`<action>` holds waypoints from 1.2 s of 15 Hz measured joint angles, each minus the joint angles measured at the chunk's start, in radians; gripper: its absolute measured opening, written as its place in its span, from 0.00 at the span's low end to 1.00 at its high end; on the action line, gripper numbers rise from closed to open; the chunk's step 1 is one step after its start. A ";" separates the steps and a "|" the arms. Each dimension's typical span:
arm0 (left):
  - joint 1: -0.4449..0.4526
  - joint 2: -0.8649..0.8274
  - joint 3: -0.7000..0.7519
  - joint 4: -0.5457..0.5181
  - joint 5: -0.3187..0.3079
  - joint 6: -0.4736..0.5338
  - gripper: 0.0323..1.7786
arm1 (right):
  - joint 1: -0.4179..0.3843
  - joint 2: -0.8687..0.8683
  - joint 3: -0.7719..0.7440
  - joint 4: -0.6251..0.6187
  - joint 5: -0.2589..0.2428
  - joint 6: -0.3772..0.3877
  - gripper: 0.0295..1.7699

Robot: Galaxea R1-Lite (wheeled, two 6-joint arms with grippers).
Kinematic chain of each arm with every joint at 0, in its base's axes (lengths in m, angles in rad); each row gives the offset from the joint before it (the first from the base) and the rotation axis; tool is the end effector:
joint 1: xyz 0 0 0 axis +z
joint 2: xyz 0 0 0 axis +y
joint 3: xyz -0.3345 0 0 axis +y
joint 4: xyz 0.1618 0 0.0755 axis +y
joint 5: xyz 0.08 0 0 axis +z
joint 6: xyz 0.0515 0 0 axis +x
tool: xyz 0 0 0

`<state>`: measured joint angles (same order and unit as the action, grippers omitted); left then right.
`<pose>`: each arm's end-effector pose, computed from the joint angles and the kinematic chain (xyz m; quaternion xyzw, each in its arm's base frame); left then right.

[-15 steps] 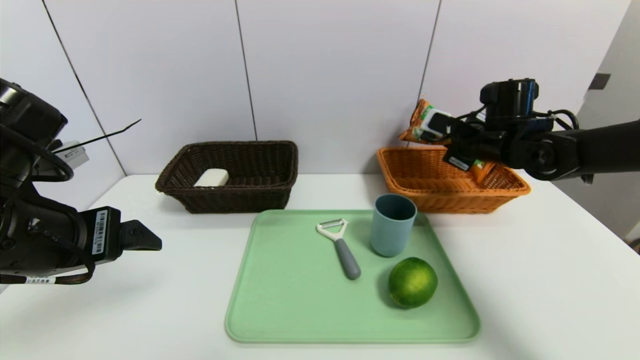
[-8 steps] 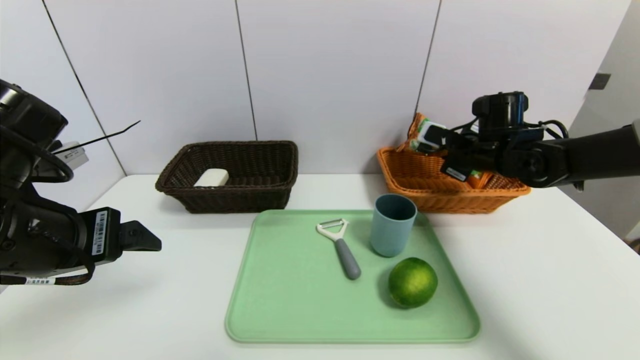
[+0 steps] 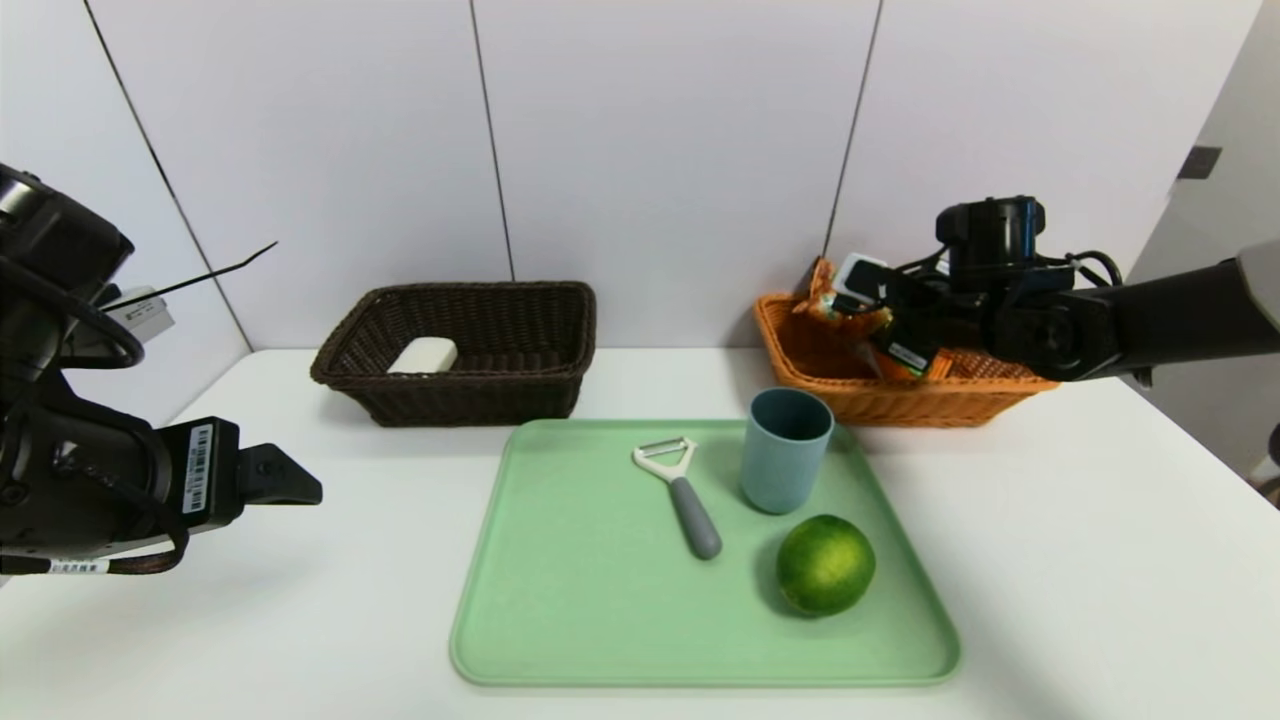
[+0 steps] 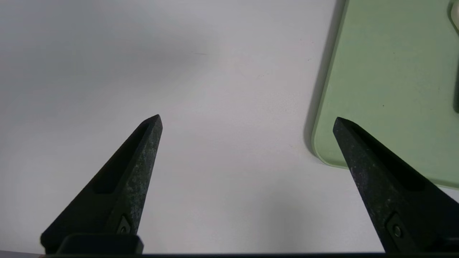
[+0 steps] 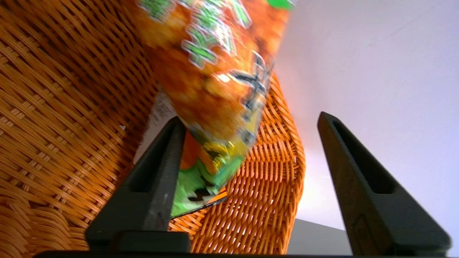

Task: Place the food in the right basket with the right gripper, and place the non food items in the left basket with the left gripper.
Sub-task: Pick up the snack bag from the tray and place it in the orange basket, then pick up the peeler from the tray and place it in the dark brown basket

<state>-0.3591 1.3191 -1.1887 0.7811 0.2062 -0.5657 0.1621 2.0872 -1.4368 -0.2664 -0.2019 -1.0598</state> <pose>0.1599 -0.0488 0.2747 -0.1320 0.4250 0.0521 0.8940 0.4562 0.0641 0.2041 -0.5259 0.1718 0.0780 0.8294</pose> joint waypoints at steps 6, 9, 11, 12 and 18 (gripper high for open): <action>0.000 -0.006 0.000 0.000 0.001 0.000 0.95 | 0.011 -0.069 -0.022 0.054 0.010 0.034 0.85; 0.000 -0.011 -0.001 0.000 0.001 0.000 0.95 | 0.015 -0.130 -0.031 0.135 0.018 0.074 0.89; -0.001 -0.012 -0.004 0.000 0.000 0.002 0.95 | 0.017 -0.175 -0.054 0.223 0.040 0.124 0.91; -0.002 -0.013 -0.006 0.000 0.000 0.002 0.95 | 0.016 -0.198 -0.064 0.259 0.048 0.157 0.91; -0.014 -0.019 -0.014 -0.019 0.000 0.002 0.95 | 0.005 -0.321 -0.079 0.446 0.051 0.468 0.94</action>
<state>-0.3732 1.3002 -1.2030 0.7623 0.2057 -0.5636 0.1672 1.7664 -1.5162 0.1798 -0.1509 -0.5917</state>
